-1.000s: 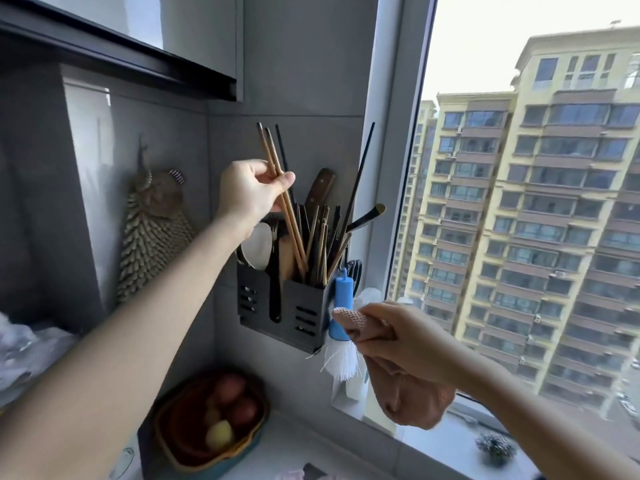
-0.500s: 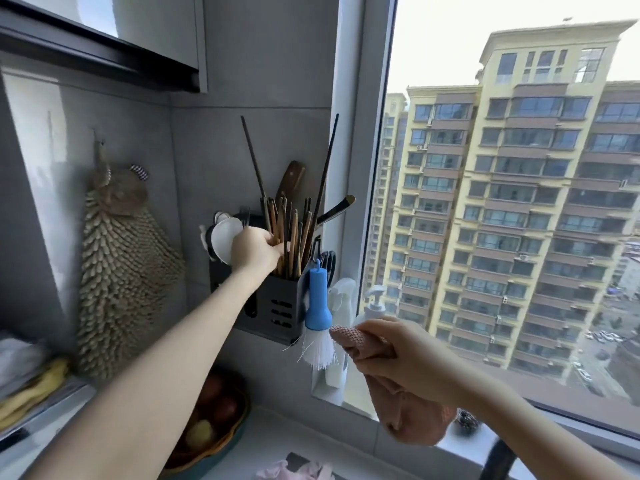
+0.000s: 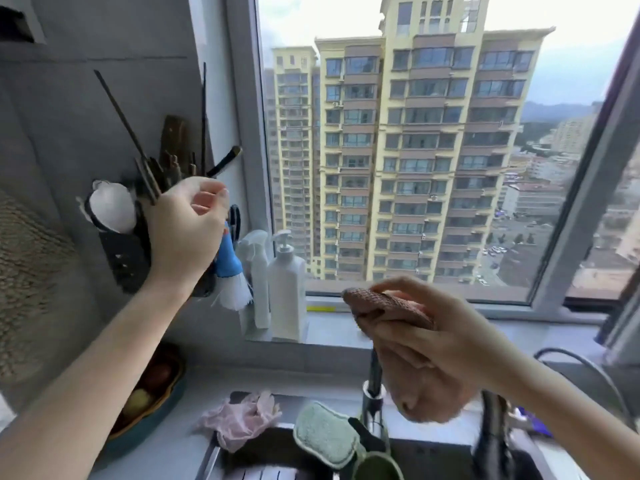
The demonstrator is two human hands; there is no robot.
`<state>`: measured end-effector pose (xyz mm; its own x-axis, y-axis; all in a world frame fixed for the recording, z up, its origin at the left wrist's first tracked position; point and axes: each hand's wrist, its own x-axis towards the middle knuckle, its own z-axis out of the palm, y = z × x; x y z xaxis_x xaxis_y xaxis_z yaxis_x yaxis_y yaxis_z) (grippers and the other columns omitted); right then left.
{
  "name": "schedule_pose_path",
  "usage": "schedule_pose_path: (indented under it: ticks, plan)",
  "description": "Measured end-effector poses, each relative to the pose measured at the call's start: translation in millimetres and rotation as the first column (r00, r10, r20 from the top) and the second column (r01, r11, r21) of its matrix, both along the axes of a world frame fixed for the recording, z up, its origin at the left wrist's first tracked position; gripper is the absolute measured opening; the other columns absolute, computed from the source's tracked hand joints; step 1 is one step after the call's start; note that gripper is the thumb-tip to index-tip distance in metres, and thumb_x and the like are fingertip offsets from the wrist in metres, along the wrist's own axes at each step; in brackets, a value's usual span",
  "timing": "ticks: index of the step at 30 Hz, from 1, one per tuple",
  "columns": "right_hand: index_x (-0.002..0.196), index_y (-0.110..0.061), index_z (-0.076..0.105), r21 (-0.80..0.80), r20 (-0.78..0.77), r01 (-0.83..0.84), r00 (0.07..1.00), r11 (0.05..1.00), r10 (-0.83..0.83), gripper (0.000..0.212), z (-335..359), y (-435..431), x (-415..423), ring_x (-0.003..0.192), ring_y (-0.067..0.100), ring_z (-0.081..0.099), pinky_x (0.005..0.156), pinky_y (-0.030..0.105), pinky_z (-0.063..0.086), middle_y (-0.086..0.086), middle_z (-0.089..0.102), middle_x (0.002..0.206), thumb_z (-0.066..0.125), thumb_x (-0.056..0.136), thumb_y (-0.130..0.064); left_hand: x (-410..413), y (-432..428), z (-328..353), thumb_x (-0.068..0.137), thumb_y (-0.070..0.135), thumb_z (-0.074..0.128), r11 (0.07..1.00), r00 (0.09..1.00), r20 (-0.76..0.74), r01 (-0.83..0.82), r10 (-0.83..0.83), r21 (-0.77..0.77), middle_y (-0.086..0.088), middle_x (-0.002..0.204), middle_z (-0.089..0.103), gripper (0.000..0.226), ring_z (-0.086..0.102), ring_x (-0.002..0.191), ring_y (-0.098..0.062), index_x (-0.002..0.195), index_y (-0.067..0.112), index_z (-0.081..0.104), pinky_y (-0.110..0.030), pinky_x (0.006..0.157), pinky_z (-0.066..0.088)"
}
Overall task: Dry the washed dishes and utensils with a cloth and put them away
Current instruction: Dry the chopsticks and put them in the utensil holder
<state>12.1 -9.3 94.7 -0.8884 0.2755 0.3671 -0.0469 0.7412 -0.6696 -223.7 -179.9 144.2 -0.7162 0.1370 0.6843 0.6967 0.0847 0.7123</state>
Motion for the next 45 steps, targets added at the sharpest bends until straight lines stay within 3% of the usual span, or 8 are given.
schedule_pose_path:
  ticks: [6, 10, 14, 18, 22, 28, 34, 45]
  plan:
    - [0.104, -0.033, 0.069, -0.182, -0.083, 0.282, 0.950, 0.942, -0.301, 0.028, -22.6, 39.5, 161.0, 0.093, 0.001, 0.066, 0.080, 0.012, 0.049, -0.015, 0.072, 0.098, 0.070, 0.077, -0.024, 166.2, 82.0, -33.8, 0.087, 0.025, 0.064, 0.887, 0.902, -0.085, 0.394, -0.423, -0.240, 0.009, 0.082, 0.068, 0.012, 0.068, 0.075, -0.015, 0.099, 0.025, 0.066, -0.039, 0.070, 0.058]
    - [0.092, -0.036, 0.069, -0.236, -0.042, 0.535, 0.828, 0.811, -0.558, 0.027, -46.6, 67.6, 266.7, 0.083, -0.003, 0.066, 0.075, 0.007, 0.047, -0.019, 0.073, 0.089, 0.071, 0.081, -0.011, 269.5, 138.9, -64.7, 0.088, 0.023, 0.064, 0.761, 0.783, -0.101, 0.553, -0.614, -0.338, 0.028, 0.079, 0.058, 0.013, 0.059, 0.069, 0.014, 0.100, 0.027, 0.067, -0.007, 0.065, 0.049]
    - [0.095, -0.041, 0.068, -0.167, 0.033, 0.715, 0.692, 0.679, -0.721, 0.023, -71.6, 88.8, 356.3, 0.084, -0.007, 0.065, 0.071, 0.005, 0.046, -0.026, 0.070, 0.089, 0.075, 0.081, -0.024, 357.2, 181.5, -131.4, 0.085, 0.021, 0.060, 0.621, 0.676, -0.056, 0.638, -0.735, -0.455, 0.011, 0.076, 0.066, 0.011, 0.060, 0.063, -0.005, 0.084, 0.018, 0.071, -0.018, 0.058, 0.048]
    - [0.098, -0.045, 0.069, -0.149, 0.087, 0.810, 0.582, 0.568, -0.808, 0.025, -95.2, 107.0, 421.9, 0.096, -0.002, 0.063, 0.088, 0.029, 0.050, -0.026, 0.069, 0.097, 0.072, 0.073, -0.043, 388.4, 221.9, -243.9, 0.079, 0.028, 0.055, 0.489, 0.683, -0.022, 0.500, -0.730, -0.715, -0.001, 0.071, 0.061, 0.020, 0.058, 0.067, -0.025, 0.071, 0.014, 0.066, -0.027, 0.060, 0.042]
    - [0.095, -0.056, 0.066, -0.216, 0.136, 0.812, 0.576, 0.543, -0.806, 0.031, -116.0, 122.2, 449.4, 0.092, -0.002, 0.064, 0.082, 0.020, 0.049, -0.027, 0.069, 0.093, 0.064, 0.065, -0.055, 378.0, 250.8, -329.0, 0.061, 0.042, 0.081, 0.256, 0.752, 0.027, 0.257, -0.658, -0.932, -0.004, 0.081, 0.063, 0.037, 0.062, 0.074, -0.029, 0.080, 0.013, 0.067, -0.034, 0.067, 0.049]
    - [0.101, -0.045, 0.069, -0.248, 0.228, 0.817, 0.571, 0.520, -0.789, 0.028, -149.9, 143.3, 455.2, 0.069, -0.005, 0.064, 0.040, 0.002, 0.036, -0.031, 0.067, 0.088, 0.077, 0.078, -0.032, 369.3, 292.6, -375.9, 0.042, 0.056, 0.086, 0.083, 0.747, -0.047, 0.010, -0.663, -0.997, -0.010, 0.089, 0.069, 0.082, 0.067, 0.091, -0.033, 0.108, 0.011, 0.069, -0.056, 0.085, 0.049]
    - [0.105, -0.038, 0.069, -0.256, 0.281, 0.823, 0.565, 0.507, -0.776, 0.030, -168.0, 151.7, 451.9, 0.065, -0.005, 0.063, 0.039, 0.002, 0.035, -0.029, 0.067, 0.088, 0.075, 0.079, -0.026, 358.9, 305.2, -388.7, 0.038, 0.025, 0.095, 0.038, 0.669, -0.006, 0.033, -0.743, -0.999, 0.003, 0.056, 0.054, 0.046, 0.051, 0.047, -0.018, 0.070, 0.017, 0.063, -0.023, 0.039, 0.039]
    - [0.104, -0.052, 0.065, -0.243, 0.169, 0.814, 0.571, 0.527, -0.803, 0.035, -162.1, 135.3, 428.7, 0.082, -0.002, 0.064, 0.060, 0.009, 0.046, -0.026, 0.069, 0.092, 0.074, 0.070, -0.051, 340.4, 258.3, -337.2, 0.093, 0.012, 0.054, 0.200, 0.770, 0.211, 0.401, -0.602, -0.894, -0.010, 0.089, 0.067, 0.018, 0.061, 0.086, -0.030, 0.096, 0.005, 0.069, -0.033, 0.073, 0.044]
